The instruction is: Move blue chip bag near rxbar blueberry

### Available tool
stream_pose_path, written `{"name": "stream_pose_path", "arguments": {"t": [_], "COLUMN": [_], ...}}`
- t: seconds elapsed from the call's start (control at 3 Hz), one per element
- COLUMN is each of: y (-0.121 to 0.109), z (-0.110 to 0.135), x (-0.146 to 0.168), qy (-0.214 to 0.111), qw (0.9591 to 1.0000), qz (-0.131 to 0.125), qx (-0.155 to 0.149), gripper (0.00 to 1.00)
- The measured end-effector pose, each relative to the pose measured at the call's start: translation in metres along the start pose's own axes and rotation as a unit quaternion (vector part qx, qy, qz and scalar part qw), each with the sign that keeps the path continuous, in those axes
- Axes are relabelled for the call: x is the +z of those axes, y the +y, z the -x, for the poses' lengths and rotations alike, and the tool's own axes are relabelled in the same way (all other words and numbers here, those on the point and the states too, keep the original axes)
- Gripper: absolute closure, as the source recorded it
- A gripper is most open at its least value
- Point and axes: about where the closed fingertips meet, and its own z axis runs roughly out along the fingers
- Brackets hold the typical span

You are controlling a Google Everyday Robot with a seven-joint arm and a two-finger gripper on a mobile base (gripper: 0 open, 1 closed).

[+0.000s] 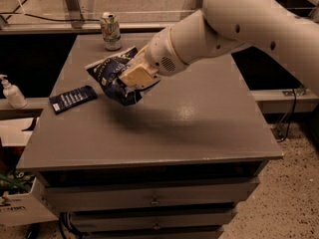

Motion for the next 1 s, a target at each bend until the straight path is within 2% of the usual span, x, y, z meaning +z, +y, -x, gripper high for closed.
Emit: {"name": "stream_pose_path", "arguments": {"t": [0.33,0.67,1.0], "y": [-0.015,-0.026,-0.028], "z": [-0.007,-0.004,-0.002], "x": [0.005,0.024,0.053], "qy": [-0.013,-0.031,-0.049], "qw": [0.9994,0.9986,0.9979], "qz": [-0.031,-0.041,-0.034], "qx": [0.007,0.014,0.026], "gripper": [1.0,1.0,1.0]}}
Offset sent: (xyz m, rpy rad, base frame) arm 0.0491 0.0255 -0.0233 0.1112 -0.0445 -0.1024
